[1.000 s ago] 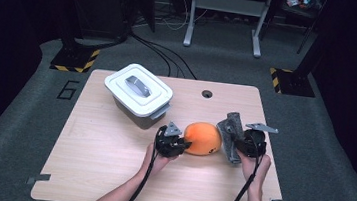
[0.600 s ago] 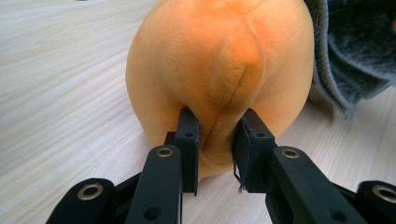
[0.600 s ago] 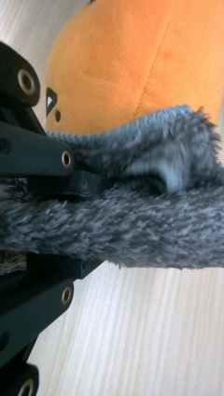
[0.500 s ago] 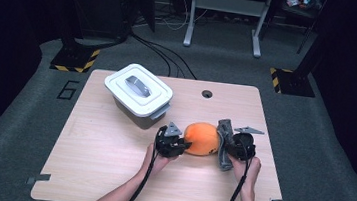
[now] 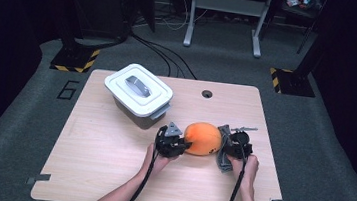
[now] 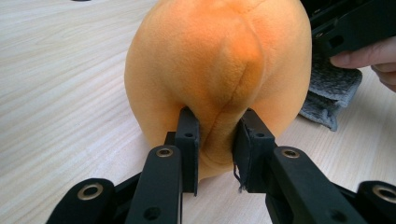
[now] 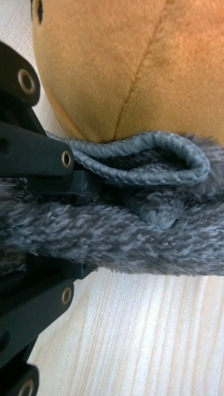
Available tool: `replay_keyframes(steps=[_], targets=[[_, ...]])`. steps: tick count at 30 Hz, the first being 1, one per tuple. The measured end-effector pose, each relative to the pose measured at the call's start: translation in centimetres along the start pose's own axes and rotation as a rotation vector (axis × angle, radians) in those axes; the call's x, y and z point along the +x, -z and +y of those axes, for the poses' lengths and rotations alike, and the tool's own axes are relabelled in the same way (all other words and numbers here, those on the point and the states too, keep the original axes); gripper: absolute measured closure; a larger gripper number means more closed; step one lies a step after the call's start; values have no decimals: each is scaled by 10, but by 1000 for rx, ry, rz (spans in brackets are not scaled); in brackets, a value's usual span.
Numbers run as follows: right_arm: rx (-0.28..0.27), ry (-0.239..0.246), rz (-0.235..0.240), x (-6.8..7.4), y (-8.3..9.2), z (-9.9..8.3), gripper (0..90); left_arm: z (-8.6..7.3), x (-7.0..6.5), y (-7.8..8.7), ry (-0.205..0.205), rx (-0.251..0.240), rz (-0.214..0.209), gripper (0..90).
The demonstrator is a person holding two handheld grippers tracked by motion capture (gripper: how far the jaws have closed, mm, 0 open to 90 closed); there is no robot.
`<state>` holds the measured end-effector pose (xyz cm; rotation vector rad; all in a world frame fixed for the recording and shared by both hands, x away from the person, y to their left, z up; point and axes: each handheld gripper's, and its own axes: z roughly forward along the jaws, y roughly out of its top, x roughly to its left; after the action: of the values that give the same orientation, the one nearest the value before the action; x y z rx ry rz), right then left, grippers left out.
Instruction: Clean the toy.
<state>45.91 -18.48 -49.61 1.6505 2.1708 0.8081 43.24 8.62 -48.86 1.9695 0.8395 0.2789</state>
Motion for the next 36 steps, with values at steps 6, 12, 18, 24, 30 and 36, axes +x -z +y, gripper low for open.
replay_keyframes(steps=[6, 12, 18, 24, 30, 36], targets=[[-128, -37, 3, -10, 37, -4, 693, 0, 1, 0, 2, 1, -3, 728], [-214, -3, 47, -2, 63, 1, 693, 0, 1, 0, 2, 1, -2, 729], [-178, 30, 65, 10, 48, 7, 693, 0, 1, 0, -1, 4, -2, 729], [-155, 33, 51, 9, 37, 6, 693, 0, 0, 0, -5, 3, 2, 729], [-91, 4, 29, 4, 16, 4, 693, 0, 1, 0, -2, 4, 0, 729], [-46, -1, 22, 0, 6, 3, 692, 1, 2, 0, -4, 9, -3, 728]])
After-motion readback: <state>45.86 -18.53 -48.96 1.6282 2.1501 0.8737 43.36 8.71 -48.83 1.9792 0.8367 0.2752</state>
